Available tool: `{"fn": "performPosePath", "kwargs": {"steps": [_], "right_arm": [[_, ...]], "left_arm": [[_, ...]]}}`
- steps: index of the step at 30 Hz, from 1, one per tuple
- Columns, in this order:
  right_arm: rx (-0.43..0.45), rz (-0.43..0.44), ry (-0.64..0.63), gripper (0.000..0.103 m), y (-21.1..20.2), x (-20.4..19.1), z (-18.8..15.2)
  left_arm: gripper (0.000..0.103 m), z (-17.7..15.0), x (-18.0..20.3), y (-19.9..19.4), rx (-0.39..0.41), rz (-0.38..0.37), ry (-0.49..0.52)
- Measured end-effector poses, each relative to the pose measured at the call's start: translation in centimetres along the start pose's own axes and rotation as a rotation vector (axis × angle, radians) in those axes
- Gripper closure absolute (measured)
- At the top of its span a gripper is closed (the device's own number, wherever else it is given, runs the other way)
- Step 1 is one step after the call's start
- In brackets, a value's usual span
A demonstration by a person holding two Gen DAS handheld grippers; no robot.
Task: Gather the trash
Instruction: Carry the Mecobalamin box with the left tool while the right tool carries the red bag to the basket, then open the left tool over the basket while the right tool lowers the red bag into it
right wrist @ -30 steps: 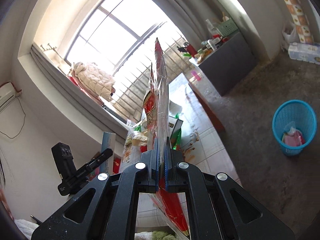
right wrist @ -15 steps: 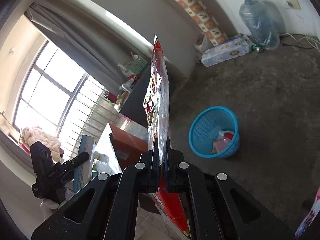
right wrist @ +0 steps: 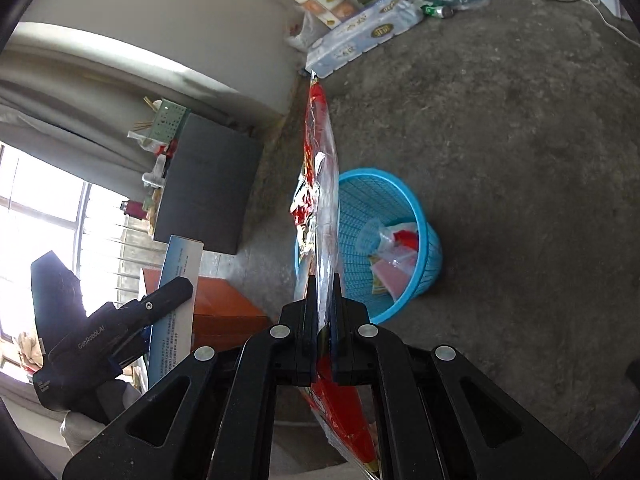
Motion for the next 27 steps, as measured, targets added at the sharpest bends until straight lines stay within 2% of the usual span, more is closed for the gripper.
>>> {"fn": "performPosePath", "kwargs": {"steps": [5, 10, 13, 16, 19, 23, 25, 27], "right_arm": [[-0.028, -0.013, 0.065, 0.092, 4.7, 2.0, 1.2], [-0.065, -0.071, 0.134, 0.084, 8.1, 4.9, 0.4], [-0.073, -0.088, 0.133, 0.08, 8.5, 5.4, 0.1], [-0.078, -0.119, 0.108, 0.066, 8.4, 5.4, 0.1], [-0.072, -0.156, 0.089, 0.058, 8.6, 5.8, 0.4], [-0.084, -0.178, 0.065, 0.06, 8.4, 5.9, 0.1], [-0.1, -0.21, 0.016, 0.081, 8.7, 5.5, -0.1], [-0.118, -0.261, -0.042, 0.094, 9.2, 5.1, -0.2]], "left_arm": [[0.029, 2.3, -0.7, 3.9, -0.029, -0.009, -0.077], [0.027, 2.8, -1.7, 4.9, -0.028, -0.021, -0.092], [0.027, 2.3, -2.2, 3.9, -0.029, -0.042, -0.102], [0.027, 1.9, -2.3, 1.6, 0.002, -0.06, -0.084], [0.027, 1.5, -2.4, -1.9, 0.045, -0.085, -0.06], [0.027, 0.5, -3.5, -6.9, 0.09, -0.1, -0.022], [0.027, -0.4, -4.4, -9.6, 0.116, -0.103, -0.009], [0.027, -1.5, -5.8, -12.3, 0.144, -0.1, 0.004]]}}
Point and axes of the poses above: each gripper's, at about its wrist camera, not at the fingertips, and y roughly the way its jaws point, x to its right, z to its top, the point moved 9 cm from there along y, roughly the way its jaws point, and after that the axes turned 12 degrees about z, right-handed, at the moved point
